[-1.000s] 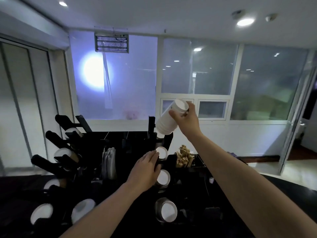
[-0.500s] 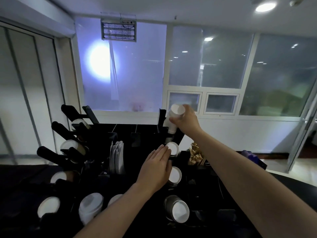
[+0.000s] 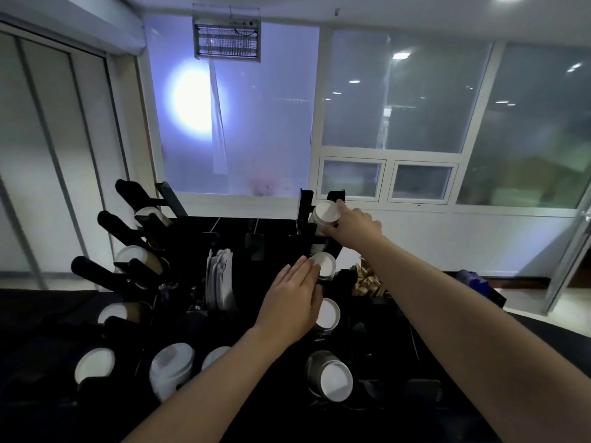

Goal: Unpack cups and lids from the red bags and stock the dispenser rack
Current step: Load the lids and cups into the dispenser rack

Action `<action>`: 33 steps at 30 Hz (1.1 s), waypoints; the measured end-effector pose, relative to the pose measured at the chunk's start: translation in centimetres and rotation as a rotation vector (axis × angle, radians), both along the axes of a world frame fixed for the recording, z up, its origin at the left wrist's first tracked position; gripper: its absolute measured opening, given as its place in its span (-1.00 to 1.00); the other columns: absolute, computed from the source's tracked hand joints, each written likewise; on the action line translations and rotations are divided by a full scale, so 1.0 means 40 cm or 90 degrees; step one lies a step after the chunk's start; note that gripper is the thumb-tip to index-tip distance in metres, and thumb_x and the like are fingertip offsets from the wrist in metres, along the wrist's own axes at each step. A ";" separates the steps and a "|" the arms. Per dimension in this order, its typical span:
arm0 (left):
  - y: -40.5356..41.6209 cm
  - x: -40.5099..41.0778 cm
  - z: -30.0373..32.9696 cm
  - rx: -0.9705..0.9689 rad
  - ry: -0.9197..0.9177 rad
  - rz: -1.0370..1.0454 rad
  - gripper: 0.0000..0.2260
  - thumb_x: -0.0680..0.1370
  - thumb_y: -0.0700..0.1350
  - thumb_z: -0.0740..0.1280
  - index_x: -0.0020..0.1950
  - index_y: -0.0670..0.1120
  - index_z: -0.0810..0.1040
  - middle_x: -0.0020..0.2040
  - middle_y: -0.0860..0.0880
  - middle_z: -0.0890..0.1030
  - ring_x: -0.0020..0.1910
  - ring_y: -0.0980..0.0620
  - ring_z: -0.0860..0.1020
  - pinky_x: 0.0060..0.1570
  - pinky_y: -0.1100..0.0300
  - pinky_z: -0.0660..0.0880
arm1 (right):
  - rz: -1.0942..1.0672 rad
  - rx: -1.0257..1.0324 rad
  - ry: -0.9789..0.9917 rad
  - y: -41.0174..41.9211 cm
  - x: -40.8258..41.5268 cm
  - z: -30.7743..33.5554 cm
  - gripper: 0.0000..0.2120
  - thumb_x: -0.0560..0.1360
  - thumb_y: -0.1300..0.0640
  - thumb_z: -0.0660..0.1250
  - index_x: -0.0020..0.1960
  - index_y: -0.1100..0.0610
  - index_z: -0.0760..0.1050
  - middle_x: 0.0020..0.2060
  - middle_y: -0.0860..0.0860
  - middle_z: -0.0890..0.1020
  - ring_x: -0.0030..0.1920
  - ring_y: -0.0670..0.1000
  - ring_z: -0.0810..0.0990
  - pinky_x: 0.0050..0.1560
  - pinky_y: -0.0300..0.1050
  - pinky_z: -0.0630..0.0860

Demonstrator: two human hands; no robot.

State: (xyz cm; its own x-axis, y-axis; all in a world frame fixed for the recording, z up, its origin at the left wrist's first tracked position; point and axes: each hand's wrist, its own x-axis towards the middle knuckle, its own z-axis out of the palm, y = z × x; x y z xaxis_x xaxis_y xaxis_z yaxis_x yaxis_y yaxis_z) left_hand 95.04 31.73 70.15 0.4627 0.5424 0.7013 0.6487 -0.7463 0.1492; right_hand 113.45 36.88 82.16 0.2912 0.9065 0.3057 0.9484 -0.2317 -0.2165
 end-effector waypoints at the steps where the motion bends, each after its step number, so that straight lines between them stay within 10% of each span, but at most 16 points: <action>1: -0.007 -0.001 0.005 0.005 0.001 0.007 -0.55 0.64 0.00 0.07 0.45 -0.14 0.49 0.47 -0.06 0.48 0.53 -0.02 0.33 0.51 -0.04 0.28 | 0.007 0.026 0.017 -0.019 0.005 0.003 -0.29 0.55 -0.29 0.26 0.58 -0.03 0.14 0.31 0.13 0.49 0.30 0.24 0.47 0.22 0.18 0.43; 7: -0.160 0.044 0.035 0.064 -0.017 -0.058 -0.71 0.68 -0.02 0.14 -0.01 -0.09 0.62 -0.10 0.00 0.60 -0.07 -0.01 0.55 -0.03 0.04 0.50 | 0.078 0.194 0.144 -0.200 0.063 -0.015 -0.75 0.62 0.24 0.22 0.17 0.07 0.62 0.10 0.03 0.57 0.05 0.06 0.56 0.00 -0.14 0.43; 11: -0.307 0.113 0.025 -0.015 -0.029 -0.132 -0.63 0.67 -0.03 0.15 -0.24 -0.12 0.57 -0.31 -0.01 0.54 -0.30 0.00 0.49 -0.19 0.03 0.48 | 0.095 0.175 0.153 -0.394 0.121 -0.060 -0.84 0.60 0.20 0.30 0.10 0.06 0.63 -0.06 -0.03 0.62 -0.07 -0.01 0.57 -0.13 -0.24 0.41; 20: -0.563 0.259 -0.129 -0.112 0.126 -0.203 -0.71 0.56 -0.12 0.25 -0.33 -0.18 0.55 -0.34 -0.11 0.59 -0.30 -0.13 0.56 -0.14 -0.01 0.53 | -0.005 0.146 0.276 -0.836 0.251 -0.283 -0.76 0.52 0.03 0.29 -0.31 0.05 0.41 -0.46 -0.02 0.51 -0.45 -0.11 0.42 -0.40 -0.17 0.36; 30: -0.687 0.274 -0.292 -0.410 0.067 -0.174 -0.84 0.65 -0.03 0.15 0.02 -0.02 0.50 -0.13 0.01 0.61 -0.14 -0.01 0.56 -0.13 0.01 0.53 | -0.118 0.072 0.424 -1.080 0.245 -0.614 -0.67 0.54 0.17 0.25 -0.36 0.02 0.24 -0.49 -0.12 0.40 -0.44 -0.12 0.26 -0.43 -0.26 0.22; 33: -0.711 0.253 -0.332 -0.463 0.024 -0.138 -0.87 0.65 -0.07 0.16 0.09 0.02 0.49 -0.13 -0.02 0.63 -0.15 -0.04 0.57 -0.17 0.02 0.51 | -0.041 0.021 0.545 -1.119 0.219 -0.691 -0.86 0.53 -0.03 0.37 -0.08 -0.22 0.42 -0.19 -0.31 0.54 -0.20 -0.22 0.51 -0.23 -0.34 0.46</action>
State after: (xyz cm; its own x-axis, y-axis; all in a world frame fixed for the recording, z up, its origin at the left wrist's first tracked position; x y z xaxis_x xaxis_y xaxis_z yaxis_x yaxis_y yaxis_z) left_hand 105.17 3.31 56.86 0.6283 0.7560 0.1835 0.5134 -0.5802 0.6323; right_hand 122.19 -7.90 54.50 0.4846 0.8746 -0.0166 0.4405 -0.2604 -0.8592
